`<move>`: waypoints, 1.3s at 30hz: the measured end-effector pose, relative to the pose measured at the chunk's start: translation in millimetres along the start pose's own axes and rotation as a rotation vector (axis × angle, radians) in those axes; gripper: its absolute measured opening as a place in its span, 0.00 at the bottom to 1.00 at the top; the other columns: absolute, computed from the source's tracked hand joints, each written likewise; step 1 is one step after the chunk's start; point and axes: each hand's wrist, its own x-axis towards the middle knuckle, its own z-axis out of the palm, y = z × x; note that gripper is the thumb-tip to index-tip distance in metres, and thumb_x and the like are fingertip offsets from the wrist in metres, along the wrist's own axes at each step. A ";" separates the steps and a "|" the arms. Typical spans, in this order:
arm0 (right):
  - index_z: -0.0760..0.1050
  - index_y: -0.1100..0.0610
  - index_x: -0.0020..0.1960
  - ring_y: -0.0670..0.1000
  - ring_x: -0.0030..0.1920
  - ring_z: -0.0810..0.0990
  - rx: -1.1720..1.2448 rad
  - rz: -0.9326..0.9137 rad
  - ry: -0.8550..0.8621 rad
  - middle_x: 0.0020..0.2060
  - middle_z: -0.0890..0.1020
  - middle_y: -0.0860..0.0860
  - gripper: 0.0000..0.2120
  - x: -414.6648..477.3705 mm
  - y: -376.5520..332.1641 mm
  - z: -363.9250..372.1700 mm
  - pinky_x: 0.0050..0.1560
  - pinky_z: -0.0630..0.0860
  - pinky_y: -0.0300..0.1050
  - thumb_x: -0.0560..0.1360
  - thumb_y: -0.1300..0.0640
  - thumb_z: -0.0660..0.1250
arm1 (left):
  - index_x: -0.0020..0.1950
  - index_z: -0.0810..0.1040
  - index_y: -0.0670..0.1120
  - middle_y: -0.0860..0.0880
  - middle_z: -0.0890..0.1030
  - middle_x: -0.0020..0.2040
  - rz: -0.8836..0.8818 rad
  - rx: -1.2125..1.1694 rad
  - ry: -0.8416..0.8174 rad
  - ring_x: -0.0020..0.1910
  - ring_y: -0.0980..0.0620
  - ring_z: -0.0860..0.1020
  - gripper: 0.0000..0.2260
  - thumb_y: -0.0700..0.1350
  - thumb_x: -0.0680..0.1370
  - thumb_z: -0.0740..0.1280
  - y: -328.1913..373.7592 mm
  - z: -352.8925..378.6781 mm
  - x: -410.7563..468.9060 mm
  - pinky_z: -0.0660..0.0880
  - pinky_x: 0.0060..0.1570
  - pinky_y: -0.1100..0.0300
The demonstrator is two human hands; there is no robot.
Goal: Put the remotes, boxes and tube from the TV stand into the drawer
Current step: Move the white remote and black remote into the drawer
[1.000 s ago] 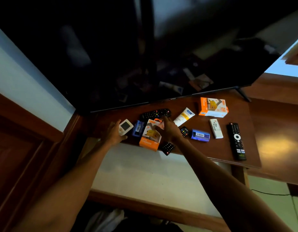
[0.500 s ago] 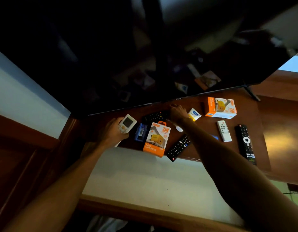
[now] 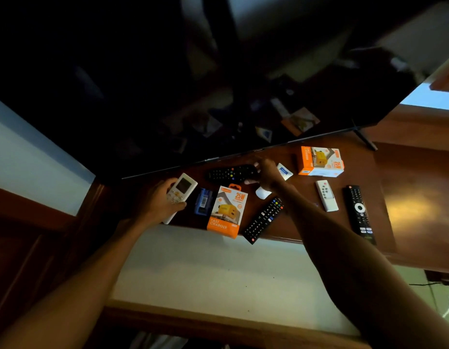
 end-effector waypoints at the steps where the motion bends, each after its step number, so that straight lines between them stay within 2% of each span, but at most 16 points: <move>1: 0.75 0.57 0.62 0.54 0.59 0.77 0.049 -0.001 0.026 0.60 0.78 0.56 0.28 -3.7 0.2 -2.7 0.52 0.71 0.43 0.64 0.61 0.79 | 0.69 0.71 0.51 0.48 0.79 0.60 0.006 -0.002 0.009 0.54 0.49 0.80 0.33 0.47 0.66 0.79 0.8 0.3 -1.6 0.79 0.51 0.52; 4: 0.77 0.59 0.60 0.52 0.53 0.79 0.161 -0.016 0.109 0.56 0.81 0.55 0.23 -17.4 -3.8 -11.6 0.48 0.71 0.41 0.67 0.63 0.77 | 0.70 0.70 0.51 0.48 0.78 0.61 0.033 0.004 0.040 0.55 0.48 0.79 0.34 0.48 0.66 0.79 7.5 0.5 -8.6 0.79 0.52 0.50; 7: 0.76 0.60 0.61 0.51 0.54 0.81 0.327 0.004 0.188 0.56 0.82 0.55 0.21 -30.6 -6.9 -19.4 0.46 0.77 0.35 0.70 0.65 0.75 | 0.71 0.69 0.51 0.48 0.78 0.62 0.049 -0.023 0.077 0.56 0.49 0.79 0.34 0.47 0.67 0.78 18.8 1.6 -17.2 0.79 0.52 0.51; 10: 0.77 0.58 0.62 0.50 0.55 0.82 0.467 0.002 0.280 0.57 0.82 0.54 0.19 -46.1 -11.9 -30.2 0.54 0.81 0.44 0.71 0.64 0.73 | 0.71 0.66 0.54 0.49 0.79 0.61 0.061 -0.049 0.116 0.56 0.49 0.80 0.35 0.47 0.68 0.78 34.1 -0.7 -31.0 0.79 0.51 0.49; 11: 0.77 0.58 0.62 0.49 0.56 0.82 0.488 -0.015 0.305 0.57 0.82 0.53 0.19 -52.8 -14.7 -35.9 0.55 0.81 0.44 0.72 0.63 0.73 | 0.72 0.65 0.56 0.50 0.79 0.62 0.069 -0.050 0.139 0.56 0.49 0.80 0.36 0.49 0.68 0.78 38.5 -2.1 -36.5 0.79 0.52 0.47; 15: 0.78 0.57 0.61 0.47 0.56 0.82 0.609 -0.104 0.371 0.55 0.83 0.52 0.17 -80.9 -29.4 -63.6 0.50 0.79 0.33 0.73 0.59 0.72 | 0.76 0.58 0.58 0.50 0.77 0.65 0.103 -0.076 0.214 0.59 0.49 0.78 0.42 0.49 0.68 0.78 60.9 -8.2 -66.8 0.79 0.54 0.45; 19: 0.77 0.55 0.63 0.43 0.56 0.81 0.694 -0.237 0.417 0.55 0.83 0.49 0.17 -111.9 -54.4 -87.6 0.54 0.79 0.37 0.74 0.56 0.71 | 0.77 0.59 0.55 0.50 0.75 0.69 0.159 -0.106 0.302 0.63 0.51 0.76 0.42 0.49 0.68 0.78 69.9 -7.5 -103.8 0.78 0.58 0.48; 21: 0.77 0.53 0.63 0.44 0.56 0.81 0.719 -0.293 0.385 0.56 0.83 0.50 0.17 -125.2 -69.7 -90.9 0.53 0.79 0.37 0.75 0.55 0.71 | 0.77 0.59 0.56 0.51 0.73 0.69 0.153 -0.122 0.340 0.64 0.52 0.75 0.43 0.50 0.68 0.78 64.6 -4.5 -124.2 0.77 0.59 0.49; 24: 0.79 0.55 0.60 0.49 0.53 0.83 0.795 -0.317 0.278 0.54 0.84 0.54 0.16 -141.3 -92.3 -75.3 0.52 0.81 0.44 0.74 0.56 0.73 | 0.77 0.58 0.59 0.52 0.71 0.71 0.123 -0.144 0.358 0.66 0.52 0.74 0.42 0.50 0.68 0.77 45.3 -2.5 -153.5 0.77 0.61 0.49; 29: 0.81 0.56 0.55 0.50 0.47 0.84 0.657 -0.317 0.090 0.48 0.85 0.55 0.14 -168.3 -112.3 6.0 0.50 0.82 0.51 0.71 0.56 0.75 | 0.77 0.57 0.60 0.49 0.71 0.71 -0.027 -0.116 0.319 0.66 0.49 0.74 0.42 0.49 0.69 0.76 -17.2 -1.2 -190.8 0.76 0.61 0.45; 30: 0.81 0.57 0.55 0.46 0.45 0.84 0.647 -0.310 0.071 0.47 0.85 0.55 0.14 -173.7 -114.9 23.9 0.49 0.82 0.48 0.70 0.58 0.75 | 0.77 0.58 0.58 0.48 0.71 0.71 -0.041 -0.104 0.306 0.66 0.49 0.73 0.41 0.49 0.70 0.76 -27.8 -0.9 -194.6 0.75 0.62 0.46; 32: 0.80 0.63 0.56 0.38 0.41 0.82 0.649 -0.265 0.025 0.48 0.84 0.57 0.15 -181.4 -119.4 57.0 0.43 0.79 0.35 0.71 0.62 0.75 | 0.77 0.59 0.54 0.46 0.70 0.71 -0.058 -0.111 0.282 0.67 0.47 0.72 0.40 0.47 0.70 0.76 -47.4 -0.7 -197.3 0.74 0.63 0.48; 33: 0.80 0.64 0.57 0.39 0.41 0.81 0.634 -0.246 -0.003 0.47 0.83 0.57 0.15 -183.9 -122.0 72.1 0.42 0.77 0.32 0.71 0.63 0.74 | 0.77 0.59 0.53 0.46 0.71 0.71 -0.051 -0.117 0.276 0.67 0.47 0.72 0.40 0.47 0.71 0.76 -55.5 -0.8 -196.2 0.74 0.63 0.48; 36: 0.81 0.59 0.56 0.48 0.46 0.82 0.540 -0.193 -0.039 0.47 0.84 0.53 0.15 -180.4 -120.0 116.8 0.49 0.78 0.40 0.70 0.60 0.75 | 0.76 0.59 0.57 0.46 0.71 0.70 -0.027 -0.101 0.231 0.65 0.47 0.73 0.39 0.49 0.71 0.76 -77.5 1.6 -185.3 0.76 0.59 0.47; 37: 0.81 0.58 0.56 0.49 0.47 0.83 0.530 -0.169 -0.056 0.47 0.85 0.53 0.14 -177.9 -119.4 129.5 0.50 0.78 0.40 0.70 0.59 0.75 | 0.75 0.59 0.57 0.46 0.72 0.68 -0.035 -0.084 0.216 0.63 0.47 0.74 0.38 0.50 0.71 0.75 -84.3 3.7 -180.9 0.77 0.57 0.46; 39: 0.81 0.58 0.55 0.49 0.46 0.82 0.499 -0.136 -0.079 0.47 0.84 0.51 0.14 -174.6 -118.7 152.1 0.46 0.77 0.34 0.70 0.60 0.75 | 0.74 0.60 0.58 0.47 0.75 0.63 -0.068 -0.033 0.173 0.57 0.46 0.77 0.37 0.52 0.70 0.75 -96.4 9.7 -172.8 0.79 0.50 0.47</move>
